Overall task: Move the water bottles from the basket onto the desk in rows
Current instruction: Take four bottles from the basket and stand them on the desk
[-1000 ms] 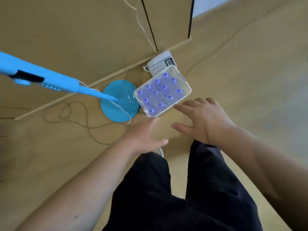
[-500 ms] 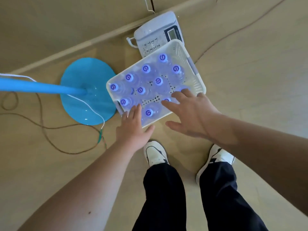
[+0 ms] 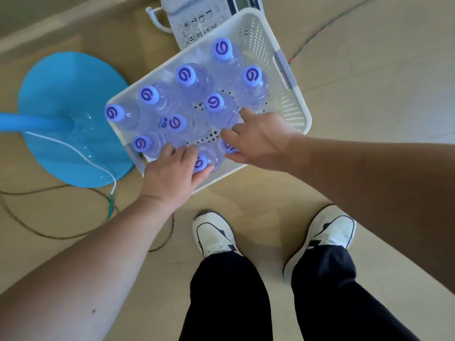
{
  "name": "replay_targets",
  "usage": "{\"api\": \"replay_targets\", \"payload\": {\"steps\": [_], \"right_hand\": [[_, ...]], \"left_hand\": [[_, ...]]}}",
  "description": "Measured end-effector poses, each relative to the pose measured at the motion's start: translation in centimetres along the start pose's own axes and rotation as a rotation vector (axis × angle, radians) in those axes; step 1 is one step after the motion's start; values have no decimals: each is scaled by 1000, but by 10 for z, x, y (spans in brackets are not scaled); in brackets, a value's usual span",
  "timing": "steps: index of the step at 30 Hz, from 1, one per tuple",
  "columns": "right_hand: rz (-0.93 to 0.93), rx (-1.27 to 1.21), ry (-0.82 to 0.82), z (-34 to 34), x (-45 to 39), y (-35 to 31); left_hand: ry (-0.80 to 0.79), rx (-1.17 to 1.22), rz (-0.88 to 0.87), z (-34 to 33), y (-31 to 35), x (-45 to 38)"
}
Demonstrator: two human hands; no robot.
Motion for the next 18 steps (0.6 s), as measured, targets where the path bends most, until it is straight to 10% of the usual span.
{"api": "replay_targets", "payload": {"steps": [9, 18], "right_hand": [[71, -100, 77, 50, 28, -6], [-126, -136, 347, 305, 158, -47]], "left_hand": [[124, 72, -160, 68, 20, 12], [193, 151, -287, 341, 90, 43]]}}
Point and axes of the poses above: each hand's wrist, its own x-axis away from the middle knuckle, its own z-axis out of the back of the hand, y = z × x, the point moved 8 cm from there along -x, towards the middle knuckle, and after that the axes turned 15 degrees about z, right-handed, at the moved point
